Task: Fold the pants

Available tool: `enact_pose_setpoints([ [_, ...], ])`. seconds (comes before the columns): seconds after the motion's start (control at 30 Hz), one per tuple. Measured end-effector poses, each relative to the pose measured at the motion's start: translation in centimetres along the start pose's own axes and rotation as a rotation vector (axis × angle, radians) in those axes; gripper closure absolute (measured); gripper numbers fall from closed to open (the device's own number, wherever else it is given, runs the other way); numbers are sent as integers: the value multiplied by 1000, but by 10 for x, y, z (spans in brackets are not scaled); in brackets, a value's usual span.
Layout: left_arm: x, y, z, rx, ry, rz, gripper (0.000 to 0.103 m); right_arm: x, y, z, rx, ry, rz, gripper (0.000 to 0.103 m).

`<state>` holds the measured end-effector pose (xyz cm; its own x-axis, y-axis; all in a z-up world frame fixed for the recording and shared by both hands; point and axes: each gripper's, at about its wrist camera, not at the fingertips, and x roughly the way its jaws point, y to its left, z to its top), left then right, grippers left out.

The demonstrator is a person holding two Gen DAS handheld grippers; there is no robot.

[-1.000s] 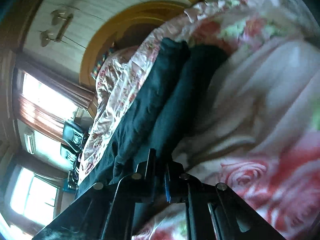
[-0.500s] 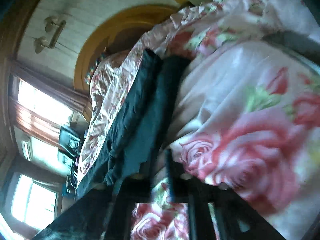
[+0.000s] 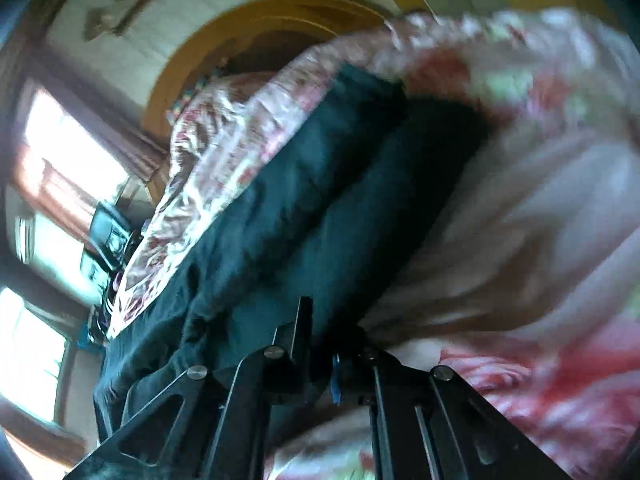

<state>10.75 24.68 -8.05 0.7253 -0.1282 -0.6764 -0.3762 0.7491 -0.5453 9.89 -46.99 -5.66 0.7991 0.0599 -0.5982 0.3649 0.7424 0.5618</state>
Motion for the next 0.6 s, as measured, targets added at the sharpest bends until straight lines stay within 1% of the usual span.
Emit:
enact_pose_setpoints([
  [0.07, -14, 1, 2, -34, -20, -45, 97, -20, 5, -1, -13, -20, 15, 96],
  [0.13, -30, 0, 4, -53, -37, -96, 97, -41, 6, -6, 0, -34, 36, 96],
  [0.2, -47, -5, 5, -30, -53, -127, 97, -60, 5, -11, 21, -52, 60, 96],
  [0.3, -66, -10, 8, -4, -73, -149, 97, -86, 3, -23, 46, -91, 81, 96],
  [0.37, -74, -3, 11, -33, -86, -152, 97, -101, -14, -34, 107, -108, 88, 96],
  [0.4, -74, 1, 12, -41, -82, -151, 97, -99, -20, -39, 126, -93, 93, 96],
  [0.43, -70, 3, 12, -43, -72, -141, 97, -96, -28, -45, 131, -66, 79, 96],
  [0.47, -62, 6, 9, -42, -41, -123, 97, -91, -35, -52, 133, -41, 49, 96],
  [0.53, -51, 11, 0, -39, 3, -105, 97, -79, -48, -65, 146, 4, 23, 95],
  [0.57, -45, 13, -4, -32, 20, -83, 95, -75, -54, -70, 152, 19, 13, 92],
  [0.6, -39, 14, -9, -24, 37, -39, 93, -72, -60, -75, 177, 20, 18, 91],
])
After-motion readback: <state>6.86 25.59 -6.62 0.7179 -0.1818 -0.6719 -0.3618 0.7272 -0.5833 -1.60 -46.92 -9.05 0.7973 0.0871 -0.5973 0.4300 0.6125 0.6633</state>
